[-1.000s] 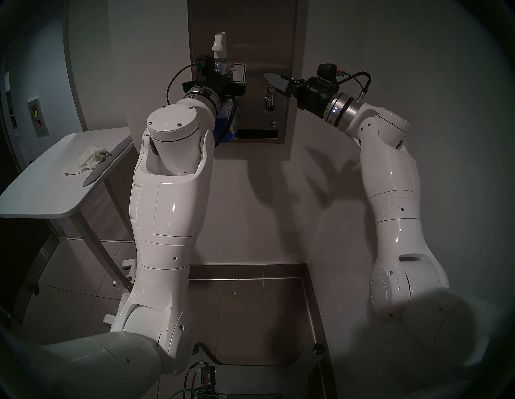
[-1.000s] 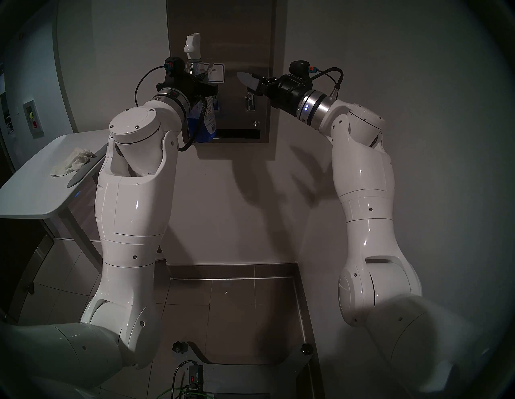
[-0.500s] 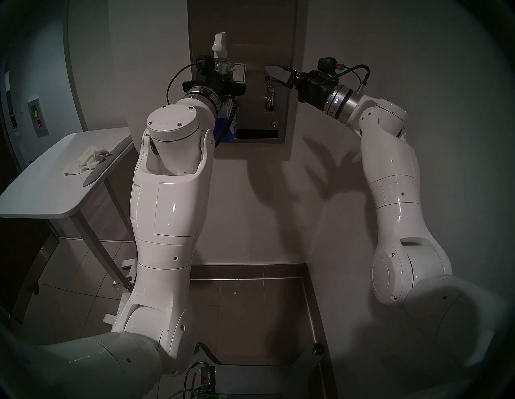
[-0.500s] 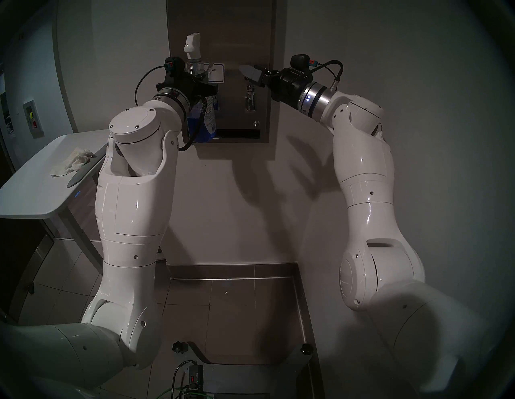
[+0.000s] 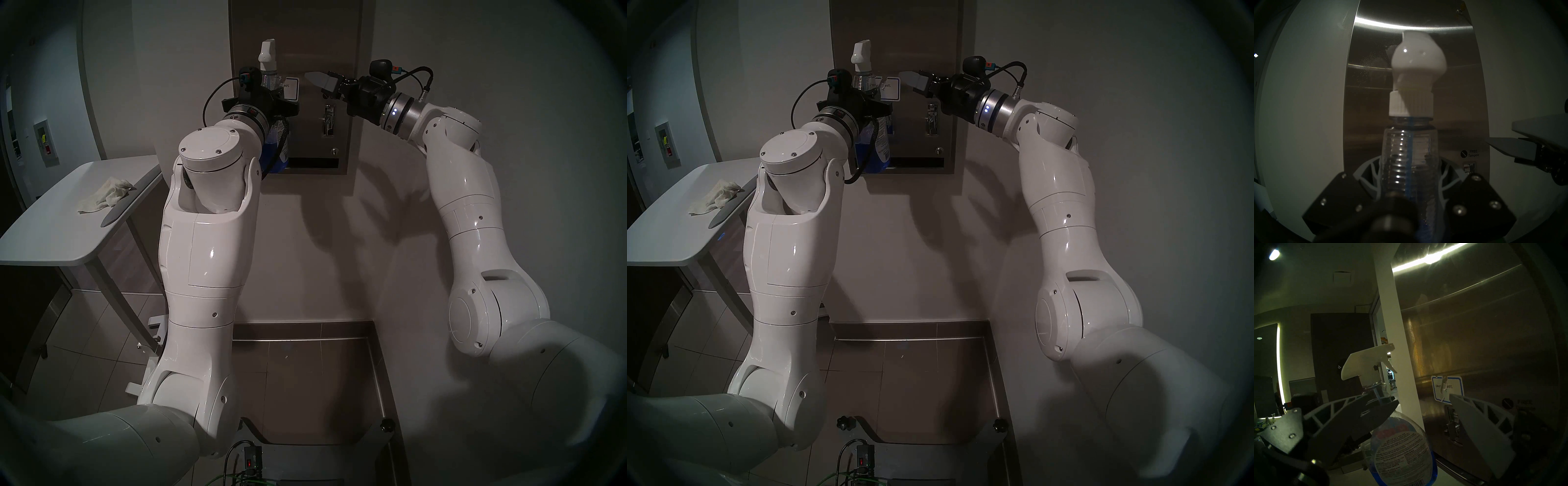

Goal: Pick up the cleaner bottle and spray the cleaner onto the surface

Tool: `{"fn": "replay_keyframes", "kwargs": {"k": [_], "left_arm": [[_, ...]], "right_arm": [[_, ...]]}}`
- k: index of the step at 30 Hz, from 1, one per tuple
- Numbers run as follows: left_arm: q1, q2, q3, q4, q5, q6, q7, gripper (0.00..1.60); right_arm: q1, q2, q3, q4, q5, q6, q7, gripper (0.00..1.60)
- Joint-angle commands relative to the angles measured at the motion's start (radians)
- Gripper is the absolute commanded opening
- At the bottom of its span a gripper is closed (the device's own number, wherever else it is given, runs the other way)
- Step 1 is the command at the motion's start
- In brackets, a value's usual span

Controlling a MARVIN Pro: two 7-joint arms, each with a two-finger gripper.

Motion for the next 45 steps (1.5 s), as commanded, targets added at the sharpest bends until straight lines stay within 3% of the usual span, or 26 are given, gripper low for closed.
{"fn": "replay_keyframes", "kwargs": {"k": [1,22,38,45], "left_arm": [[-0.061,-0.011,0.002,-0.050,-0.001,-0.036,0.002,0.00],[-0.062,-0.021,-0.003,-0.049,0.011,-0.041,-0.005,0.00],[-0.059,-0.028,-0.006,-0.049,0.020,-0.035,-0.011,0.00],[-0.058,-0.030,-0.008,-0.049,0.023,-0.033,-0.014,0.00]], "right_arm": [[0.119,0.002,0.004,0.045,0.002,-0.031,0.025,1.60],[0.229,0.012,-0.028,0.228,-0.010,-0.104,0.122,1.60],[0.332,0.023,-0.075,0.404,0.011,-0.096,0.309,1.60],[0.372,0.016,-0.110,0.447,-0.014,-0.114,0.350,1.60]]}}
